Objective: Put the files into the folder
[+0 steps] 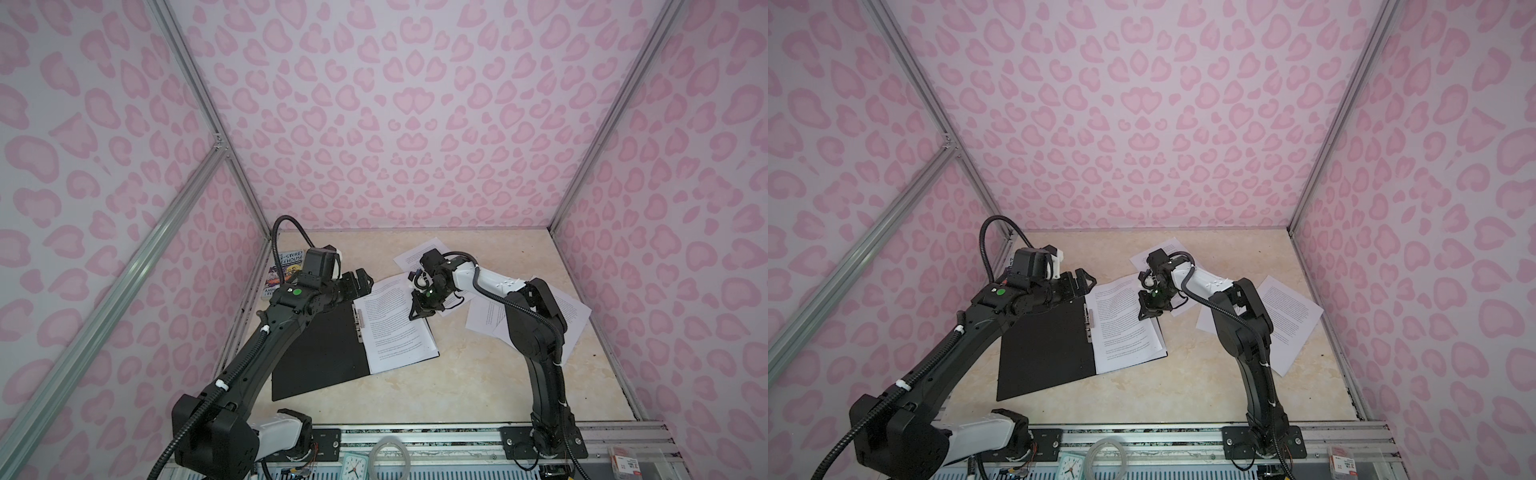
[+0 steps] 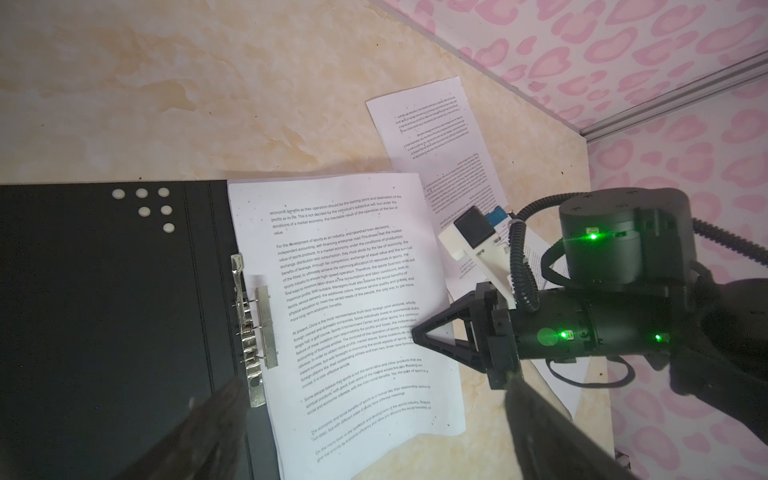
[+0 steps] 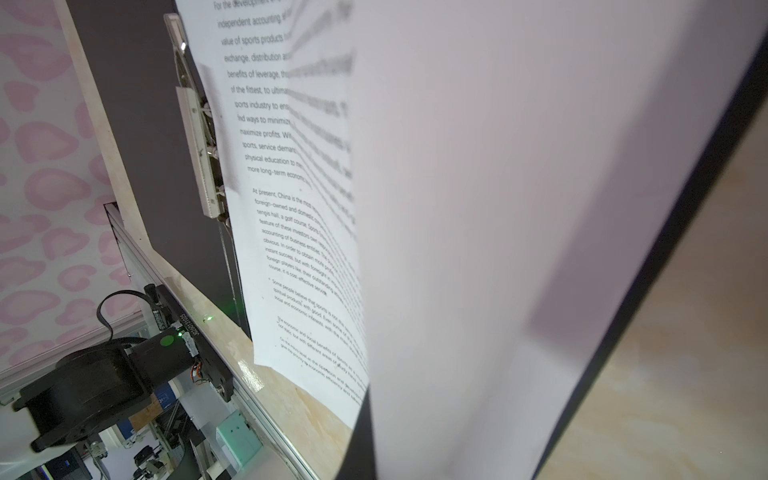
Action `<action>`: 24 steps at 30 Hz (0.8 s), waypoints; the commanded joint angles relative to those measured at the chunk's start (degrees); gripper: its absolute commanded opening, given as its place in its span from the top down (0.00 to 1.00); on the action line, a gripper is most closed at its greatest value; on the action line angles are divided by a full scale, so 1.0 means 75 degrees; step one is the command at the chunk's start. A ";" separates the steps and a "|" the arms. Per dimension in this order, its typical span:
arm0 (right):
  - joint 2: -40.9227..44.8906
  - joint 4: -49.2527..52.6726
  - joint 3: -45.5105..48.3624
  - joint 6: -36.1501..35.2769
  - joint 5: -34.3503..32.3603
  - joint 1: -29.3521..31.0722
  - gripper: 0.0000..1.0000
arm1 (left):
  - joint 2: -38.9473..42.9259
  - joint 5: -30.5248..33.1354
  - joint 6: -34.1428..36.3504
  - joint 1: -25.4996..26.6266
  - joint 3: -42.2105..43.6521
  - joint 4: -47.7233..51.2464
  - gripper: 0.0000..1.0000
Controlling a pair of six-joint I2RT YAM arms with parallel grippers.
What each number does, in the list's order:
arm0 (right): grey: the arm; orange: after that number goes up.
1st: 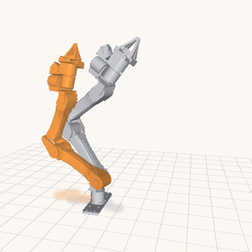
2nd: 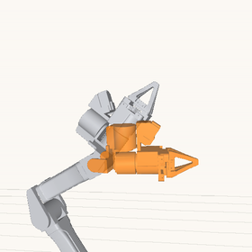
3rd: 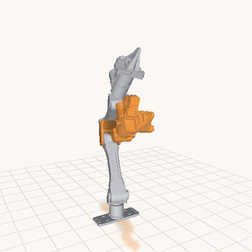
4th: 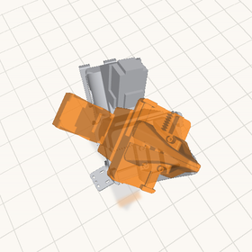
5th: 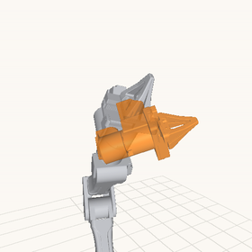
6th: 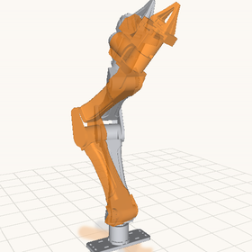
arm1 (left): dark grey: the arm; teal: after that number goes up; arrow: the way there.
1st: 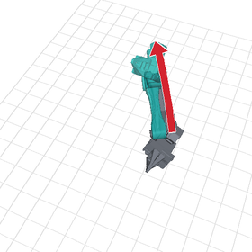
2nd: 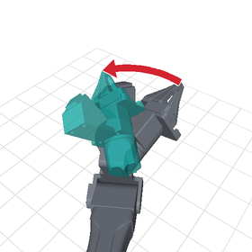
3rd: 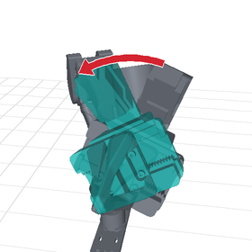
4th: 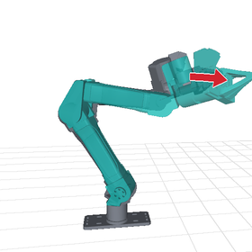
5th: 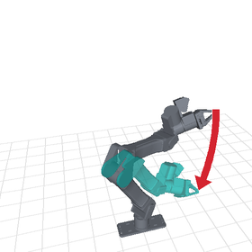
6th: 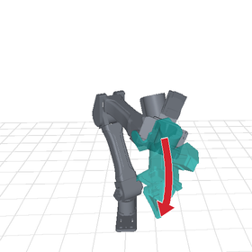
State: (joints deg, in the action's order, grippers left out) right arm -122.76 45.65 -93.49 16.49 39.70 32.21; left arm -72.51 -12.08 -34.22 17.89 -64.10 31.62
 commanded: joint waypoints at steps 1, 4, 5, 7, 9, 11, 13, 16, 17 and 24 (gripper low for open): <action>0.0026 -0.0043 0.0056 0.0007 0.0085 0.0015 0.85 | -0.0028 0.0052 0.0051 0.0000 -0.0079 0.0003 0.02; 0.0085 -0.0015 0.0056 0.0009 0.0033 0.0018 0.79 | -0.0047 0.0040 0.0050 0.0001 -0.0079 0.0007 0.02; 0.0114 -0.0003 0.0056 0.0006 0.0018 0.0017 0.77 | -0.0047 0.0046 0.0050 0.0000 -0.0079 0.0003 0.02; 0.0155 0.0051 0.0044 0.0004 -0.0039 0.0014 0.72 | -0.0041 0.0052 0.0051 -0.0003 -0.0089 0.0003 0.02; 0.0247 0.0081 0.0061 0.0004 -0.0131 -0.0003 0.68 | -0.0056 0.0052 0.0051 0.0004 -0.0102 0.0003 0.03; 0.0345 0.0086 0.0120 0.0015 -0.0172 0.0007 0.65 | -0.0059 0.0052 0.0051 -0.0006 -0.0102 0.0003 0.02; 0.0383 0.0141 0.0149 0.0016 -0.0167 0.0001 0.66 | -0.0066 0.0051 0.0051 0.0000 -0.0109 0.0003 0.02; 0.0417 0.0156 0.0173 0.0004 -0.0161 -0.0005 0.66 | -0.0099 0.0046 0.0051 0.0001 -0.0122 0.0003 0.02; 0.0407 0.0168 0.0173 -0.0002 -0.0159 -0.0005 0.66 | -0.0105 0.0043 0.0051 -0.0006 -0.0126 -0.0008 0.02; 0.0407 0.0191 0.0255 0.0042 -0.0166 -0.0004 0.67 | -0.0099 0.0028 0.0042 -0.0006 -0.0129 -0.0015 0.02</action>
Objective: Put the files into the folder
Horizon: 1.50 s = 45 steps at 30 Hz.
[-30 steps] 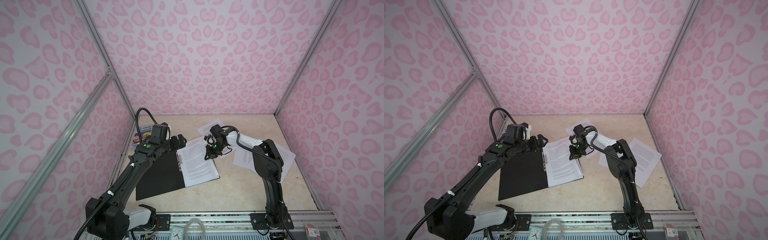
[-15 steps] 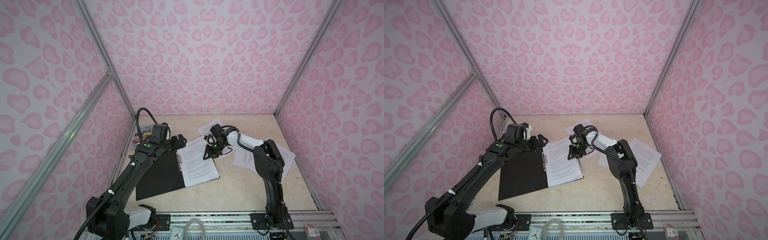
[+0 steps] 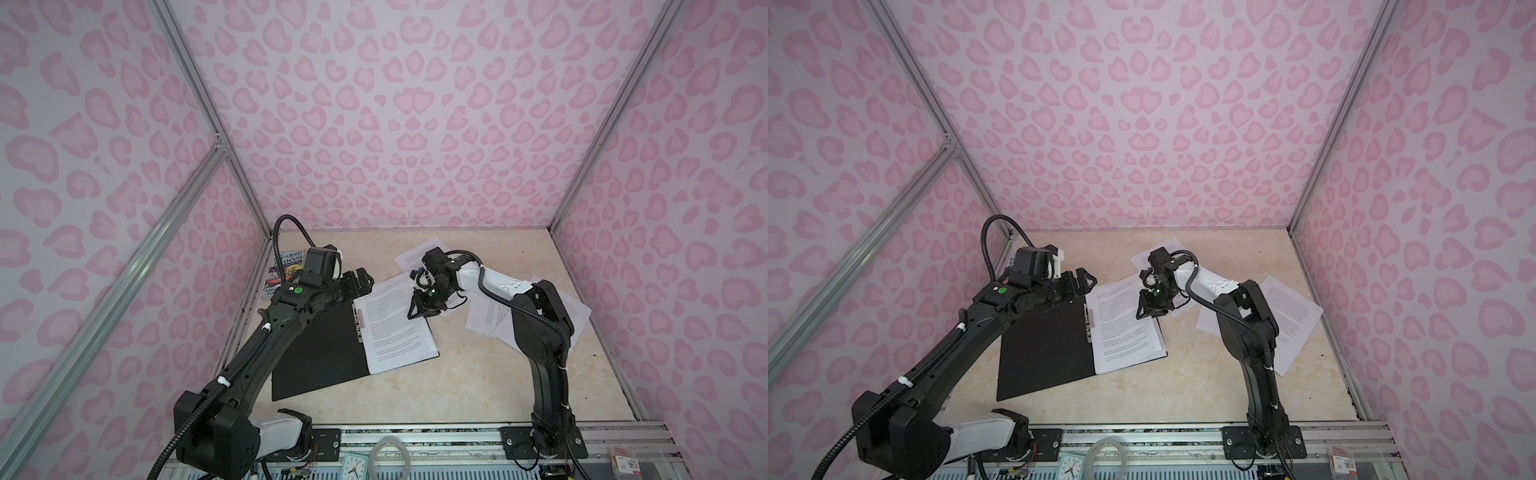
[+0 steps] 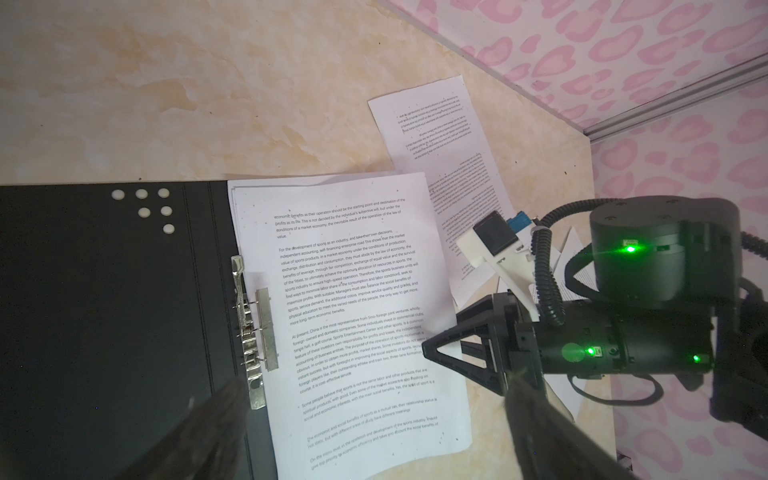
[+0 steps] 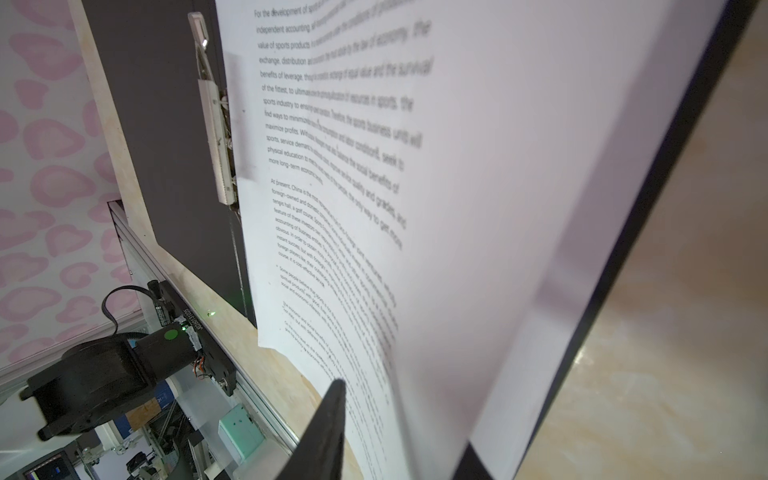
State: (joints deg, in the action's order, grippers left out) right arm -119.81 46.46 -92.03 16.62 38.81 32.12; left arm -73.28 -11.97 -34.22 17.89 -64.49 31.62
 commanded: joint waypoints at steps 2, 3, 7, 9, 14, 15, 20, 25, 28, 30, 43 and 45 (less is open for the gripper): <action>0.0037 0.0082 0.0092 0.0022 -0.0116 0.0013 0.66 | 0.0030 0.0023 0.0039 -0.0005 -0.0056 -0.0008 0.03; 0.0049 0.0094 0.0083 0.0011 -0.0145 -0.0005 0.65 | 0.0042 0.0025 0.0042 -0.0006 -0.0050 -0.0008 0.03; 0.0123 0.0203 -0.0027 0.0022 -0.0322 -0.0052 0.58 | 0.0045 -0.0042 0.0039 -0.0001 -0.0070 -0.0003 0.02; 0.0237 0.0288 -0.0074 0.0022 -0.0512 -0.0091 0.55 | 0.0033 -0.0057 0.0026 -0.0004 -0.0108 0.0003 0.02; 0.0740 0.0171 0.0248 0.0194 -0.1164 -0.0692 0.49 | 0.0033 -0.0077 -0.0030 -0.0011 -0.0190 0.0037 0.02; 0.0892 0.0020 0.0399 0.0290 -0.1284 -0.0955 0.47 | 0.0032 -0.0106 -0.0042 -0.0017 -0.0211 0.0049 0.02; 0.1372 -0.1010 0.1267 0.0970 -0.1503 -0.2528 0.41 | -0.0057 -0.0232 -0.0133 -0.0010 -0.0272 0.0039 0.02; 0.1178 -0.2114 0.1653 0.1633 -0.1294 -0.4027 0.40 | -0.0190 -0.0413 -0.0227 -0.0017 -0.0399 0.0062 0.02; 0.0839 -0.2268 0.1469 0.1661 -0.1365 -0.4464 0.40 | -0.0265 -0.0555 -0.0354 -0.0018 -0.0457 0.0096 0.03; 0.0550 -0.2251 0.1239 0.1671 -0.1255 -0.4637 0.40 | -0.0399 -0.0939 -0.0461 -0.0018 -0.0548 0.0109 0.02; -0.0127 -0.2212 0.0750 0.1706 -0.0990 -0.4792 0.40 | -0.3091 -0.1980 -0.0992 0.0987 -0.2549 0.0261 0.02; -0.0116 -0.2298 0.0848 0.1738 -0.0954 -0.4786 0.40 | -0.3673 -0.2013 -0.1033 0.1252 -0.3101 0.0252 0.02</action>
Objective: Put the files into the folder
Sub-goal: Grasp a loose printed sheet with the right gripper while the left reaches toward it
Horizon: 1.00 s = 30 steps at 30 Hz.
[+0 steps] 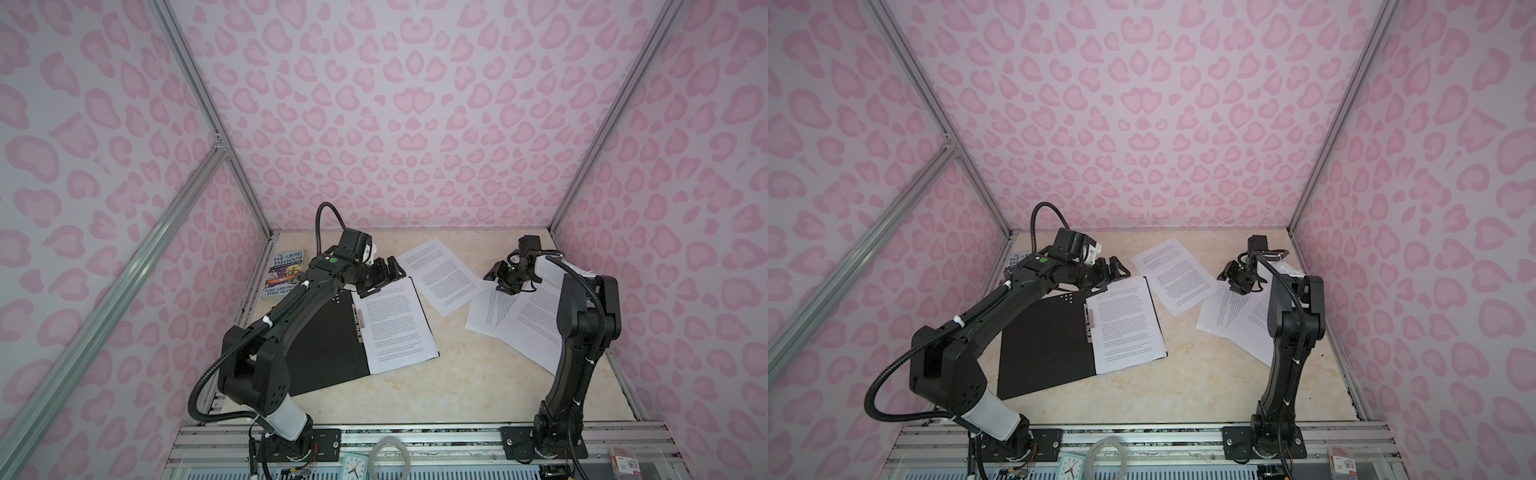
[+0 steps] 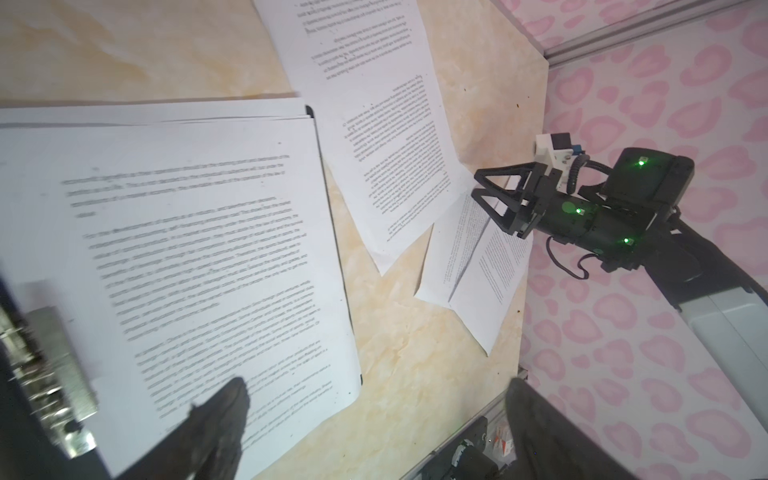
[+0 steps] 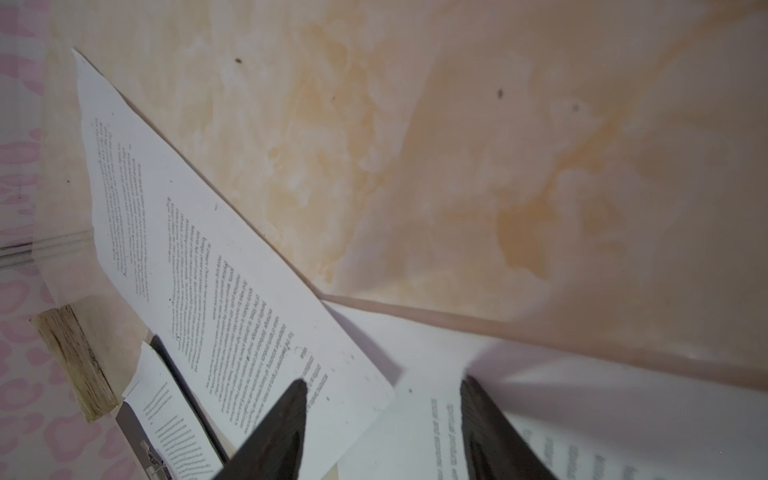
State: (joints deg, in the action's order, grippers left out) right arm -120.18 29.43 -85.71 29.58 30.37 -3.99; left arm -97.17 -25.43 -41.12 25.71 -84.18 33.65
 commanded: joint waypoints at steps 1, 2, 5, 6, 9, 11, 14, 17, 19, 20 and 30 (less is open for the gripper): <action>-0.0077 -0.0105 0.0014 0.0067 0.0259 0.0028 0.40 | -0.0802 -0.0217 -0.0171 0.0319 -0.0768 -0.0035 0.02; -0.0094 -0.0154 0.0014 0.0110 0.0344 0.0028 0.39 | -0.1084 -0.0252 -0.0225 0.0413 -0.1003 -0.0074 0.03; -0.0175 -0.0149 0.0000 0.0118 0.0548 0.0106 0.39 | -0.1992 -0.0333 -0.0395 0.0699 -0.1800 -0.0178 0.02; -0.0221 -0.0080 -0.0062 0.0108 0.0574 0.0126 0.39 | -0.2324 -0.0348 -0.0449 0.0793 -0.2094 -0.0244 0.02; -0.0249 0.0025 -0.0081 0.0166 0.0590 0.0132 0.39 | -0.3245 -0.0410 -0.0678 0.1058 -0.2926 -0.0366 0.02; -0.0173 -0.0031 0.0012 0.0205 0.0603 0.0145 0.39 | -0.3804 -0.0430 -0.0693 0.1235 -0.3569 -0.0385 0.02; -0.0201 0.0142 -0.0043 0.0192 0.0723 0.0153 0.39 | -0.4764 -0.0610 -0.0967 0.1427 -0.4561 -0.0405 0.02; -0.0160 0.0184 0.0014 0.0178 0.0843 0.0176 0.39 | -0.5537 -0.0638 -0.1154 0.1567 -0.5326 -0.0478 0.02; -0.0203 0.0206 0.0014 0.0168 0.0962 0.0169 0.39 | -0.5906 -0.0632 -0.1332 0.1591 -0.5577 -0.0623 0.02; -0.0217 0.0206 0.0014 0.0141 0.1020 0.0169 0.39 | -0.6008 -0.0629 -0.1434 0.1593 -0.5581 -0.0740 0.02; -0.0262 -0.0925 0.0629 0.0620 0.1855 0.0191 0.38 | -0.6524 -0.0735 -0.1645 0.1599 -0.5218 -0.1078 0.02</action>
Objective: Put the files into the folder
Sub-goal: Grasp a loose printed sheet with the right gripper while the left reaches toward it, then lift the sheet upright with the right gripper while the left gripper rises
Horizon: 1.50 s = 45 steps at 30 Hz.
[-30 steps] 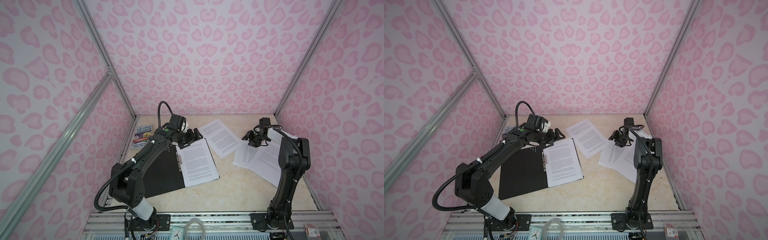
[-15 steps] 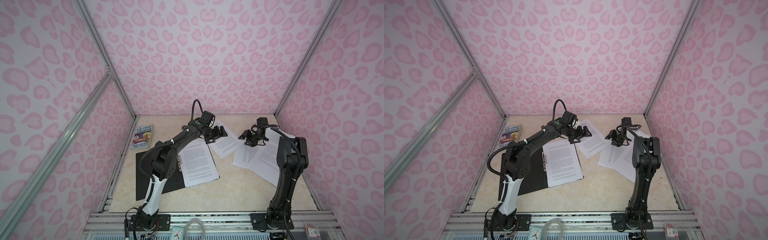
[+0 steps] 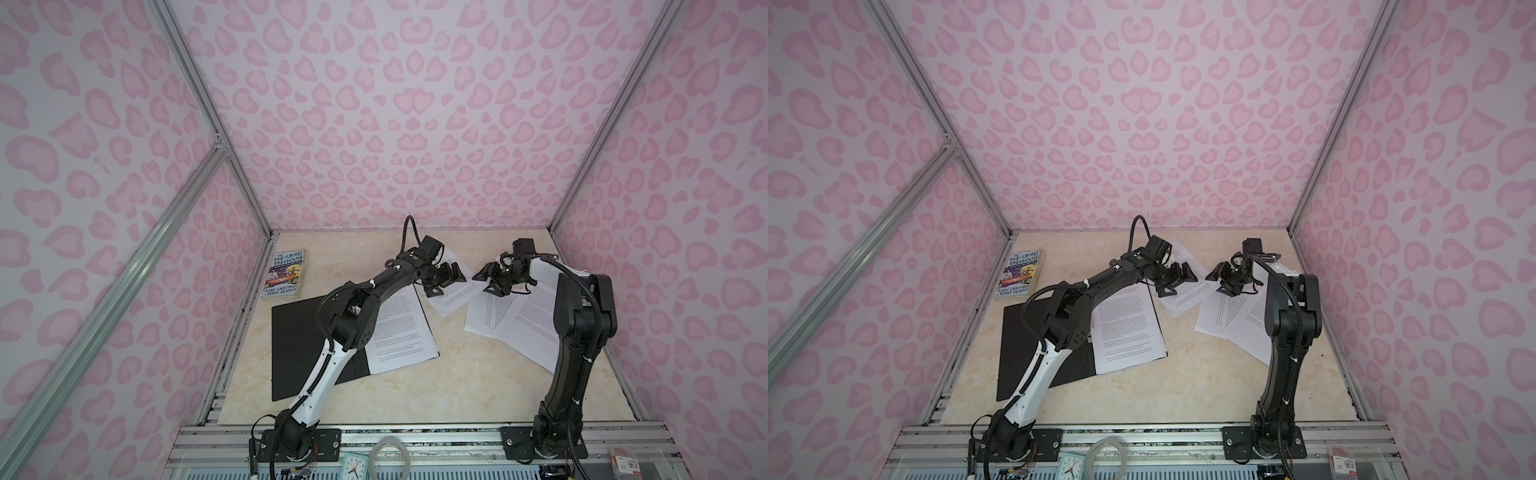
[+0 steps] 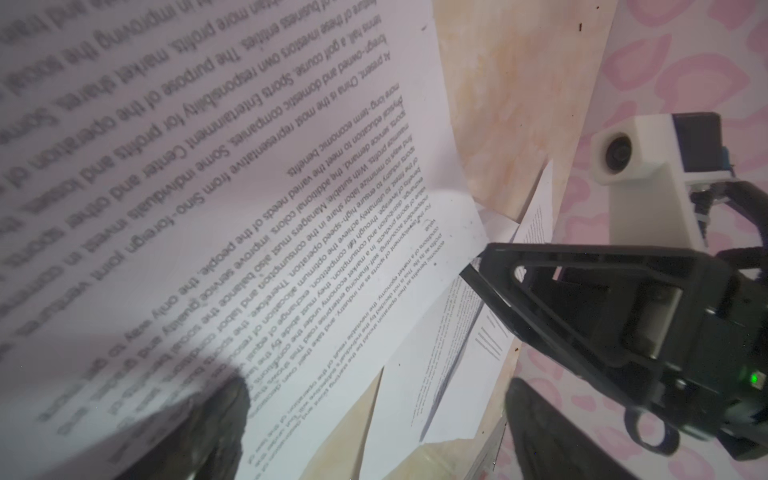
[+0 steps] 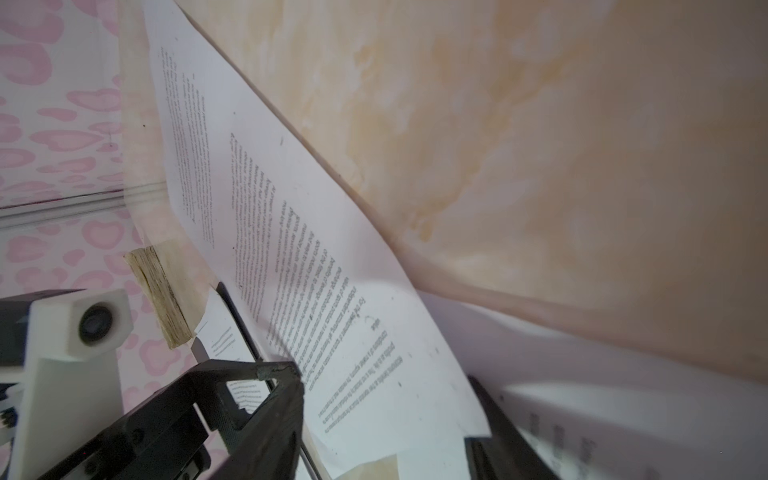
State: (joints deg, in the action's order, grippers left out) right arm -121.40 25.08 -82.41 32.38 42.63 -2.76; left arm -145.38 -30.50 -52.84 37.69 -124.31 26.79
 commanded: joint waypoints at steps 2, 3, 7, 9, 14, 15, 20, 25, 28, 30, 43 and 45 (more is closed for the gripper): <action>-0.0154 -0.0506 0.0232 0.0267 0.0338 0.0074 0.38 | -0.0033 -0.0058 -0.0035 0.0002 0.0339 -0.0161 0.02; -0.0152 -0.0556 0.0255 0.0240 0.0339 0.0115 0.38 | 0.0010 -0.0047 -0.0001 0.0002 0.0437 -0.0161 0.02; 0.0017 -0.1224 0.0635 0.0497 0.0460 0.0237 0.41 | 0.0088 -0.0035 0.0095 -0.0010 0.0688 -0.0114 0.02; 0.0144 -0.1691 0.0922 0.0717 0.0491 0.0279 0.44 | 0.0098 -0.0070 0.0103 -0.0010 0.0719 -0.0114 0.02; 0.0372 -0.2672 0.1561 0.1217 0.0400 0.0335 0.58 | 0.0124 -0.0105 0.0055 -0.0016 0.0708 -0.0114 0.02; 0.0390 -0.2833 0.1674 0.1312 0.0375 0.0338 0.62 | 0.0131 -0.0149 0.0016 -0.0022 0.0708 -0.0146 0.02; 0.0231 -0.2805 0.1657 0.1366 0.0276 0.0493 0.93 | 0.0191 -0.0543 -0.0383 -0.0059 0.0554 -0.0499 0.02; 0.0500 -0.2531 0.1358 0.1260 -0.0074 0.0578 1.00 | 0.0319 -0.0686 -0.0408 -0.0115 -0.0300 -0.0535 0.02; 0.0878 -0.2278 0.1062 0.1142 -0.0208 0.0558 1.00 | 0.0613 -0.0772 -0.0396 -0.0202 -0.0617 -0.0784 0.02; 0.1125 -0.1900 0.0713 0.0983 -0.0231 0.0527 1.00 | 0.0945 -0.0796 -0.0414 -0.0283 -0.0737 -0.1128 0.02; 0.2520 -0.0125 -0.0606 0.0205 -0.0258 0.0369 1.00 | 0.4185 -0.0173 0.1963 -0.0422 0.0697 -0.3546 0.02; 0.2711 0.0004 -0.0716 0.0200 -0.0270 0.0389 1.00 | 0.5076 0.0060 0.2350 -0.0420 0.1850 -0.4525 0.02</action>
State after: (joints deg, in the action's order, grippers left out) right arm -102.26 21.41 -86.78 35.70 41.01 -0.05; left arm -139.85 -32.67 -41.98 34.57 -116.64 3.77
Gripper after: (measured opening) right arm 0.059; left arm 0.976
